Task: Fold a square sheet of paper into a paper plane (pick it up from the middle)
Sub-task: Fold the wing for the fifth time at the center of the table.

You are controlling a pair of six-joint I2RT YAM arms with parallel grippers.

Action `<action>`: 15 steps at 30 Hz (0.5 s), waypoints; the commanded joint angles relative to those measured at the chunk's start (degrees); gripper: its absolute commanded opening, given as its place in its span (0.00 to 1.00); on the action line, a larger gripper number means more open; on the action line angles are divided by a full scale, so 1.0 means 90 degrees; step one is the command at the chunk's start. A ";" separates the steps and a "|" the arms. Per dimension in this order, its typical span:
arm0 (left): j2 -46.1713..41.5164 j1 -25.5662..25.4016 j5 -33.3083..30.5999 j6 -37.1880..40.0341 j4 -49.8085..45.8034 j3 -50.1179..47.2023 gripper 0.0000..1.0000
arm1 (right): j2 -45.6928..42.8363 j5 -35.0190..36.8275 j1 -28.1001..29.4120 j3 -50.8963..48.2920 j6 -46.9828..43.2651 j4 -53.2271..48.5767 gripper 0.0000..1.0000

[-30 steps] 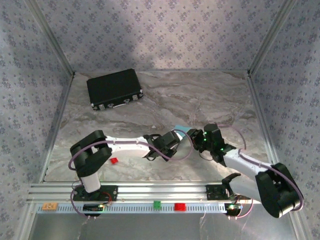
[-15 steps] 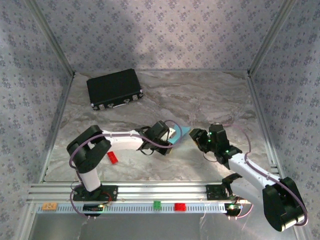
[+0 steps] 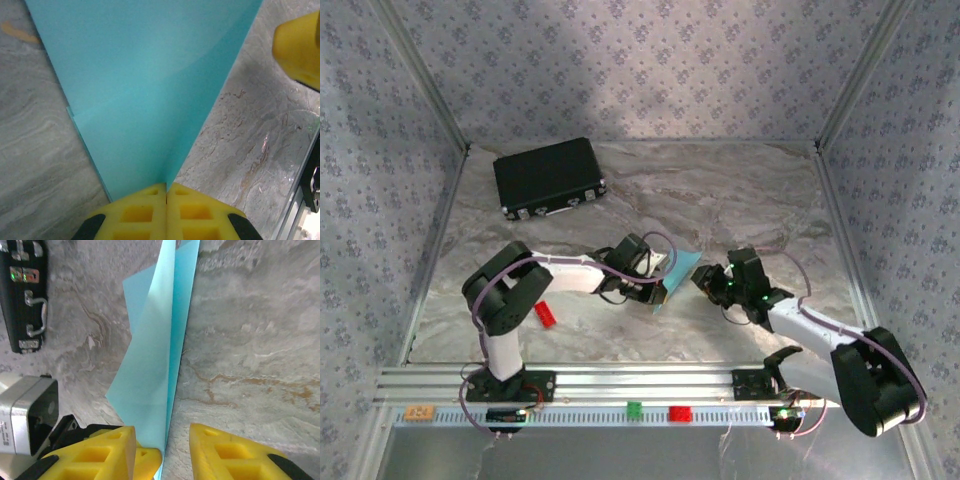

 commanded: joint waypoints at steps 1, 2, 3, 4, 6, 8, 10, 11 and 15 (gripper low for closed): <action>-0.0031 0.0040 0.0305 -0.0084 0.0249 -0.0076 0.00 | 0.0246 -0.0109 0.0115 0.0356 -0.0264 0.0098 0.36; -0.0068 0.0036 0.0244 -0.0031 0.0189 -0.0076 0.00 | 0.0317 -0.0117 0.0127 0.0408 -0.0255 0.0059 0.38; -0.0118 0.0033 0.0168 0.0030 0.0124 -0.0083 0.00 | 0.0404 -0.0117 0.0149 0.0481 -0.0227 0.0047 0.41; -0.0182 0.0035 0.0109 0.0092 0.0065 -0.0091 0.00 | 0.0483 -0.0117 0.0172 0.0554 -0.0190 0.0068 0.44; -0.0290 0.0031 -0.0078 0.0207 -0.0062 -0.0105 0.00 | 0.0582 -0.0075 0.0246 0.0692 -0.0113 0.0090 0.48; -0.0372 -0.0009 -0.0297 0.0395 -0.0297 -0.0075 0.00 | 0.0671 0.0019 0.0287 0.0892 -0.0091 -0.0081 0.51; -0.0454 -0.0079 -0.0572 0.0575 -0.0534 -0.0034 0.00 | 0.0767 0.0139 0.0308 0.1070 -0.0050 -0.0297 0.53; -0.0492 -0.0099 -0.0701 0.0642 -0.0633 0.0001 0.00 | 0.0802 0.0174 0.0315 0.1130 -0.0040 -0.0371 0.54; -0.0636 -0.0269 -0.1087 0.0843 -0.0845 0.0046 0.00 | 0.1079 0.0472 0.0280 0.1413 0.0222 -0.1144 0.57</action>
